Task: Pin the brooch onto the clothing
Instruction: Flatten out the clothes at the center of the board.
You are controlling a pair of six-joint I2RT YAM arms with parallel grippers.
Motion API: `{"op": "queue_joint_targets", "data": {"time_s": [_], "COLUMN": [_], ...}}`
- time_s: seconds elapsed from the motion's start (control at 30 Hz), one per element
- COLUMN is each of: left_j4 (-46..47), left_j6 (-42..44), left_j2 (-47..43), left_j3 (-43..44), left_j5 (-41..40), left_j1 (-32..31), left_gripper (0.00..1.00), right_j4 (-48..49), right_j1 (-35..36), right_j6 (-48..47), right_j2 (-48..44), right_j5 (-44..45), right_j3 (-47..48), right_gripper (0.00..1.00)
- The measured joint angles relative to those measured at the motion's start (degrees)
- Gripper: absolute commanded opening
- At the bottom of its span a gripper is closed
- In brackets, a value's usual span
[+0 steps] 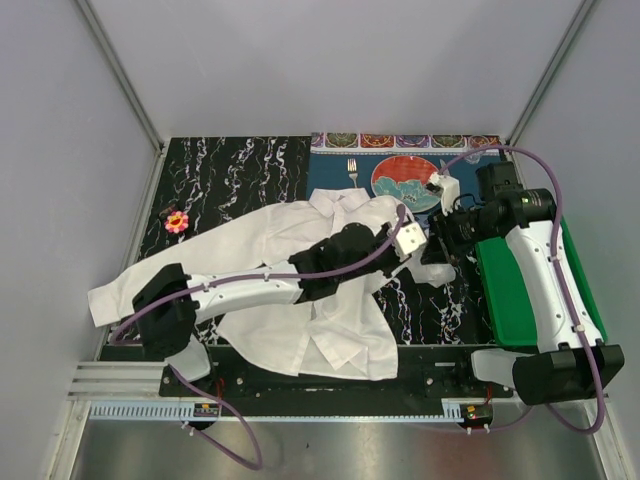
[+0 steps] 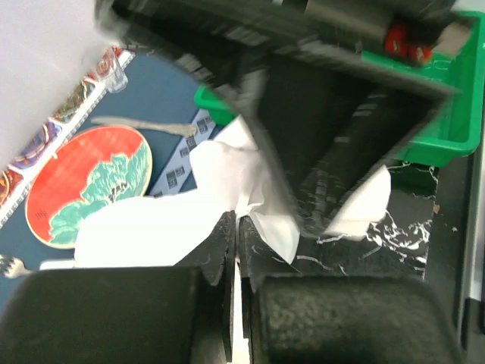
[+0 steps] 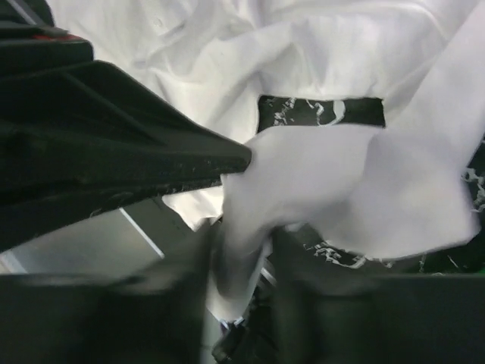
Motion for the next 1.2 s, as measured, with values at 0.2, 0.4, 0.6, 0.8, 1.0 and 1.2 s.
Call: {"op": "queue_joint_targets", "data": {"time_s": [0.2,0.4,0.6,0.8,1.0,1.2], "left_j4": [-3.5,-5.1,2.4,8.5,14.8,18.2], "left_j6": [-9.2,-23.7,-43.3,-55.5,-64.5,-69.5], "left_j2": [-4.2,-5.9,-7.0,-8.1,-8.0,-7.8], "left_j3": [-2.7,-2.8,-5.7,-7.8,-8.8,-9.7], "left_j5": [12.0,31.1,46.0,52.2,55.2,55.7], "left_j1": [9.2,19.8,25.9,27.7,29.0,29.5], "left_gripper": [0.0,0.0,0.0,0.0,0.0,0.0], "right_j4": [-1.4,-0.2,6.5,21.3,32.2,40.8], "right_j1": [0.1,0.1,0.1,0.9,1.4,1.4], "right_j6": [-6.3,-13.4,-22.7,-21.9,-27.2,-31.6], "right_j2": [1.8,-0.9,-15.2,-28.8,-39.9,-46.2], "right_j5": [-4.2,-4.2,-8.2,-12.0,-12.8,-12.8], "right_j3": [3.1,4.7,-1.6,-15.2,-29.9,-35.8], "right_gripper": [0.95,1.0,0.9,0.99,1.0,1.0]}}
